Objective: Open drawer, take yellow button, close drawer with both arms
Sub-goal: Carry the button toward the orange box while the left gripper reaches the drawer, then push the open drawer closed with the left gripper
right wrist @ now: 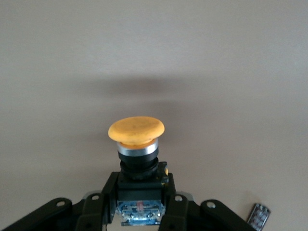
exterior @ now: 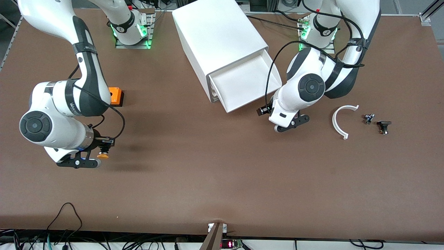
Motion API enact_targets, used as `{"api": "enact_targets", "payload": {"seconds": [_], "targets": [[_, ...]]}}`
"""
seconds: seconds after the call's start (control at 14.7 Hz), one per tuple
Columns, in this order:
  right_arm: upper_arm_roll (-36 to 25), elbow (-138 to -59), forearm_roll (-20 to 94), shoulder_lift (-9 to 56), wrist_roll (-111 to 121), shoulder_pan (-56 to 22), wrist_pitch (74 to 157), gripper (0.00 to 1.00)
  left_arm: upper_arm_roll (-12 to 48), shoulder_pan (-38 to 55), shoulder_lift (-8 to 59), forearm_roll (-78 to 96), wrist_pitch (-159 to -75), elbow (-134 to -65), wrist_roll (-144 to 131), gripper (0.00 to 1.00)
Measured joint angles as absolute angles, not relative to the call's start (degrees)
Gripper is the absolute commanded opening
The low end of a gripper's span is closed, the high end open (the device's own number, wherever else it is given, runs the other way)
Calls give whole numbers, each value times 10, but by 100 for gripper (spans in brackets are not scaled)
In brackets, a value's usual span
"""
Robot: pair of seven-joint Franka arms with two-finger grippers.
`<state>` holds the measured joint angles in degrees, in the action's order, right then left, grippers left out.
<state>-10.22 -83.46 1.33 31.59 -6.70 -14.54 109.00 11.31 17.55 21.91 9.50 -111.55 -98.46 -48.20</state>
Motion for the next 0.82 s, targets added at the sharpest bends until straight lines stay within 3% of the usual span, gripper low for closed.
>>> {"api": "enact_targets", "payload": {"seconds": [0.34, 0.82], "targets": [[-103, -949, 14, 284, -24, -119, 1195, 0, 114, 199, 219, 95, -1127, -993, -512, 98], [-103, -1049, 43, 288, 60, -75, 1340, 0, 124, 217, 212, 95, -1148, -1019, -538, 98]]}}
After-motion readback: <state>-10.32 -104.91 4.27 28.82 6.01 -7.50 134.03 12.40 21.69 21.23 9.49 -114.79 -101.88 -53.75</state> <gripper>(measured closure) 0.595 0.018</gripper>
